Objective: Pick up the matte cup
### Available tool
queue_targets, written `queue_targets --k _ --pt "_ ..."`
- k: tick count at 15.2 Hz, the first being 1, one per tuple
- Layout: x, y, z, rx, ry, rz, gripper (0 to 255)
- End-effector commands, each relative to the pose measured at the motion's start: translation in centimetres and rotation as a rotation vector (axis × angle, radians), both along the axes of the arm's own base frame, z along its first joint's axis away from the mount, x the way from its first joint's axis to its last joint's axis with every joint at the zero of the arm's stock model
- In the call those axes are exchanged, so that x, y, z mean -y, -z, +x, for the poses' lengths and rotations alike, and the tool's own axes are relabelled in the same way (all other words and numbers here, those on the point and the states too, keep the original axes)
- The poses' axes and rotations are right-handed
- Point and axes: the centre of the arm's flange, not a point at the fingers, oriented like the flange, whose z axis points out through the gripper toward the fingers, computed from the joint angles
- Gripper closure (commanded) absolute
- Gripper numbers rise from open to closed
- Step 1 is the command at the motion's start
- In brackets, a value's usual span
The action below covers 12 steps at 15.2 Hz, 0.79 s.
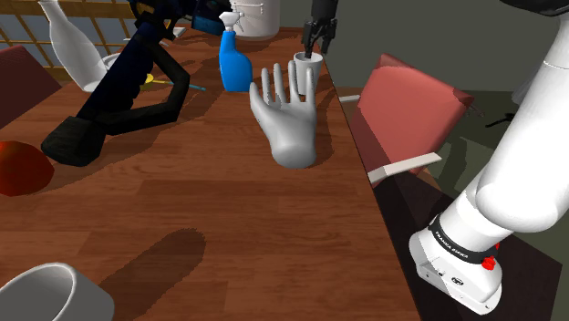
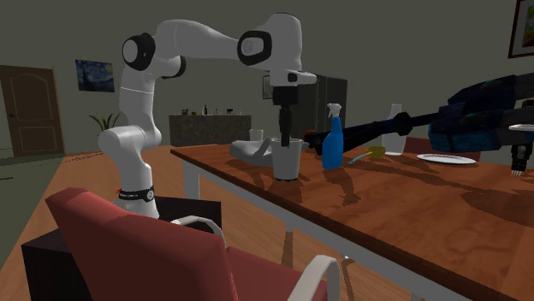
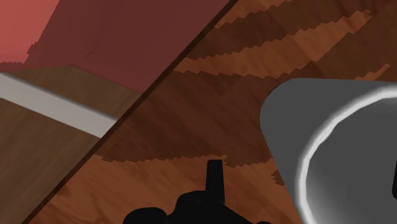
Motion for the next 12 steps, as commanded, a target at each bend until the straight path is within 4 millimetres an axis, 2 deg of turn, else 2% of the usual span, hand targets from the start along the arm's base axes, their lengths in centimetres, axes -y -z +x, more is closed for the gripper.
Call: queue_targets --k 1,4,6,7,12 --pt "0.1 1.0 0.1 0.001 -0.001 0.000 0" --pt "0.1 2.9 0.1 0.001 -0.001 0.000 0" --pt "0.1 2.9 0.1 0.001 -0.001 0.000 0" --pt "0.1 2.9 0.1 0.001 -0.001 0.000 255" --pt "0.1 2.9 0.1 0.001 -0.001 0.000 255"
